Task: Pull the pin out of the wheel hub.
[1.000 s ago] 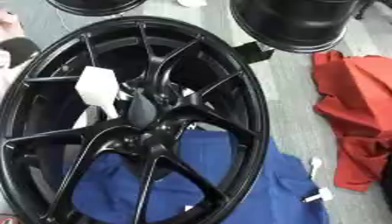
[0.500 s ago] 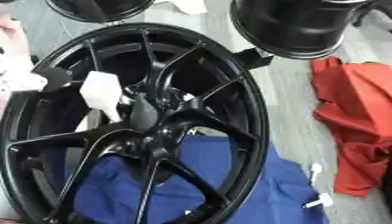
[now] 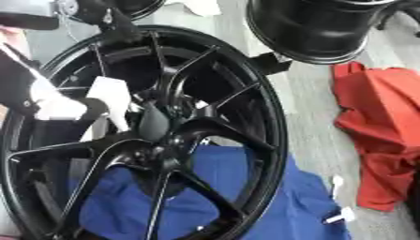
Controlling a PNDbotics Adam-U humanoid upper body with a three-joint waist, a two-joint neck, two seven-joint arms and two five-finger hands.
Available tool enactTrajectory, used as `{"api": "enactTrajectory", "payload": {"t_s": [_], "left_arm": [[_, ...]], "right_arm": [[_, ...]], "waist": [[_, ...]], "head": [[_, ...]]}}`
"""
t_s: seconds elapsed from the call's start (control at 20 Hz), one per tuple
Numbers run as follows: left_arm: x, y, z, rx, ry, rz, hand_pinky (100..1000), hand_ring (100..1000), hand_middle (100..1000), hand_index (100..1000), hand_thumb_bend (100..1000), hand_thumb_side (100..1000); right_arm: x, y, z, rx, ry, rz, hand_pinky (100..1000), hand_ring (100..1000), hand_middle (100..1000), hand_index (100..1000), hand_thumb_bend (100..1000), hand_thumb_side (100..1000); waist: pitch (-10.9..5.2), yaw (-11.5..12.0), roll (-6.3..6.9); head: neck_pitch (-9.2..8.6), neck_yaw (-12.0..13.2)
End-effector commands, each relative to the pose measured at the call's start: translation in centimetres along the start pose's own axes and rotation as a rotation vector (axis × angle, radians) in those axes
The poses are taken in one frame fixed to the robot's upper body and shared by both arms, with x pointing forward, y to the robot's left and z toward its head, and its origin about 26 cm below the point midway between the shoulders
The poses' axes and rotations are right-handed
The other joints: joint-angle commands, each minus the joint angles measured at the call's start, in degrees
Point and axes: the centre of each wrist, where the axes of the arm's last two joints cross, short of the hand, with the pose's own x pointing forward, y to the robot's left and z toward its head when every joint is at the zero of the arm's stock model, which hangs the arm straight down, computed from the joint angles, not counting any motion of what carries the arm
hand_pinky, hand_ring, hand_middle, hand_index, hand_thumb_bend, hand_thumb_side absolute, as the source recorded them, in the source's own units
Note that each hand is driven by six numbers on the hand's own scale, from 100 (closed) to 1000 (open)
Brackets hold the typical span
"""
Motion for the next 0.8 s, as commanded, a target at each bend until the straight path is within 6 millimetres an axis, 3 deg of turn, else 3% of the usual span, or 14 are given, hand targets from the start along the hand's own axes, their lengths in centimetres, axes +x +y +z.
{"api": "enactTrajectory", "payload": {"t_s": [0.05, 0.25, 0.8], "left_arm": [[-0.3, 0.4, 0.0, 0.003, 0.049, -0.017, 886, 837, 773, 881, 470, 483], [-1.0, 0.1, -0.8, -0.006, 0.089, -0.017, 889, 848, 794, 921, 486, 495], [-2.0, -0.6, -2.0, -0.04, 0.11, -0.016, 889, 854, 817, 924, 471, 480]], "right_arm": [[0.6, -0.2, -0.4, 0.004, -0.022, 0.001, 476, 453, 553, 665, 100, 441], [0.5, -0.2, -0.4, 0.004, -0.015, -0.005, 476, 452, 552, 665, 100, 445], [0.2, -0.2, -0.2, 0.004, -0.002, -0.018, 476, 451, 552, 665, 100, 451]], "waist": [[-1.55, -0.2, 0.01], [-1.32, -0.3, -0.08], [-0.61, -0.5, -0.24]], "head": [[-0.8, 0.3], [-0.94, 0.6], [-1.26, 1.1]]}}
